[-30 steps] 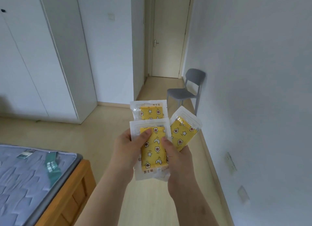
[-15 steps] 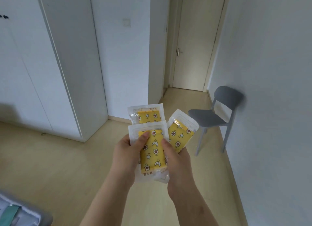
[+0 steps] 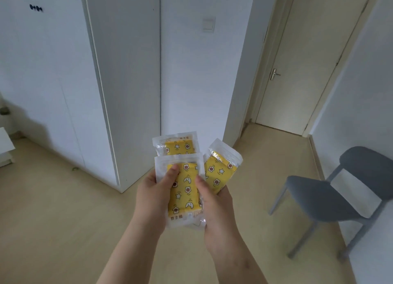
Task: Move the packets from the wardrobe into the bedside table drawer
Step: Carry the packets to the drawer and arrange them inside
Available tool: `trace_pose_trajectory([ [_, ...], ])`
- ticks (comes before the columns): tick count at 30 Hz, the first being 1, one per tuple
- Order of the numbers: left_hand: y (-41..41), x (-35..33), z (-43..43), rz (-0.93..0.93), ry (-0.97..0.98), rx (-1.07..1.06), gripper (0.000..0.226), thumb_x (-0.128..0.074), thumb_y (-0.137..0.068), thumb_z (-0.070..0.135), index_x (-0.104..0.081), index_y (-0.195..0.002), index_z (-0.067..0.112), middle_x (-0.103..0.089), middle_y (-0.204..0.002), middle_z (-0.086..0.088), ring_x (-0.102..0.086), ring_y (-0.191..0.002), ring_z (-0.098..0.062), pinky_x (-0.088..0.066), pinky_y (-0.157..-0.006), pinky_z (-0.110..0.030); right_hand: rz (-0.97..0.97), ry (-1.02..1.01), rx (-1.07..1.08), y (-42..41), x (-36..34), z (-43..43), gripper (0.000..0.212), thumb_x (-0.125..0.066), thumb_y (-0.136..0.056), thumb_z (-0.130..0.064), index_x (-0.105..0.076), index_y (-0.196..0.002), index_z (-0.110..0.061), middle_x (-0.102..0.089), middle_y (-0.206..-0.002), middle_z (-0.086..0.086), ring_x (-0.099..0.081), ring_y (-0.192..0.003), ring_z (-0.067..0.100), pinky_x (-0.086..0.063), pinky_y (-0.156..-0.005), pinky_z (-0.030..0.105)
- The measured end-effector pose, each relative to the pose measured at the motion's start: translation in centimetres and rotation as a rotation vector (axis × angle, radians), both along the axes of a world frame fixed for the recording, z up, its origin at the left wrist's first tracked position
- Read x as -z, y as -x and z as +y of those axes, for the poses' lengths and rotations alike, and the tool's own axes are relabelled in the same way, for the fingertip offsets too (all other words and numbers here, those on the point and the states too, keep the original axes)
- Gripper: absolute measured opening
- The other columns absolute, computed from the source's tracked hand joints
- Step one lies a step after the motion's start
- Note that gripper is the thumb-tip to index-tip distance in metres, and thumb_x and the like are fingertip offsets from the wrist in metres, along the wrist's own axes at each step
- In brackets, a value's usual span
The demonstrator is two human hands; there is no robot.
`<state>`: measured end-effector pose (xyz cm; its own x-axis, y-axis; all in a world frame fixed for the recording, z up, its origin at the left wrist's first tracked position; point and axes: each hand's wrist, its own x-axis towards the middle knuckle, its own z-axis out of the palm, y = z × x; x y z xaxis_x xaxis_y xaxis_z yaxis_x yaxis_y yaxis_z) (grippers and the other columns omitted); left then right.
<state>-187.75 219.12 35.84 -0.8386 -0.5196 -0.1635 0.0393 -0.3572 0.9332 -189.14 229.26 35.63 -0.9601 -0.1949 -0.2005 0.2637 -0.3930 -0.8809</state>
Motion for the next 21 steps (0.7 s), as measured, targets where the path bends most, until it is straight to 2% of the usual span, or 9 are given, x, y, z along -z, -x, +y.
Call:
trace_pose_trajectory([
  [4, 8.4, -2.3, -5.4, 0.037, 0.038, -0.031, 0.007, -0.063, -0.088, 0.023, -0.065, -0.085, 0.017, -0.073, -0.065, 0.001, -0.07, -0.057, -0.016, -0.054, -0.05, -0.029, 0.041, 0.011, -0.035, 8.6, -2.1, -5.4, 0.014, -0.064, -0.088, -0.014, -0.065, -0.099, -0.022, -0.075, -0.079, -0.003, -0.072, -0.068, 0.013, -0.057, -0.054, 0.03],
  [9, 15.8, -2.5, -11.5, 0.003, 0.067, -0.086, 0.01, -0.065, -0.087, 0.025, -0.066, -0.088, 0.015, -0.074, -0.073, -0.004, -0.071, -0.067, -0.023, -0.058, -0.061, -0.036, 0.031, 0.013, -0.073, 16.8, -1.8, -11.8, 0.017, -0.065, -0.087, -0.018, -0.065, -0.103, -0.022, -0.075, -0.084, -0.001, -0.073, -0.072, 0.015, -0.058, -0.06, 0.033],
  [14, 22.3, -1.3, -20.1, 0.007, 0.056, -0.284, 0.009, -0.065, -0.087, 0.023, -0.066, -0.085, 0.015, -0.073, -0.068, -0.002, -0.07, -0.058, -0.018, -0.057, -0.052, -0.031, 0.037, 0.014, -0.27, 25.1, -0.9, -20.8, 0.017, -0.063, -0.089, -0.015, -0.065, -0.105, -0.02, -0.075, -0.087, 0.001, -0.073, -0.076, 0.018, -0.058, -0.059, 0.031],
  [21, 33.3, -0.5, -31.4, -0.024, -0.003, -0.528, 0.009, -0.067, -0.085, 0.021, -0.066, -0.086, 0.012, -0.074, -0.072, -0.007, -0.071, -0.063, -0.022, -0.058, -0.055, -0.035, 0.042, -0.011, -0.498, 38.0, -0.2, -33.4, 0.017, -0.063, -0.088, -0.014, -0.065, -0.104, -0.019, -0.075, -0.088, 0.002, -0.073, -0.077, 0.02, -0.059, -0.064, 0.035],
])
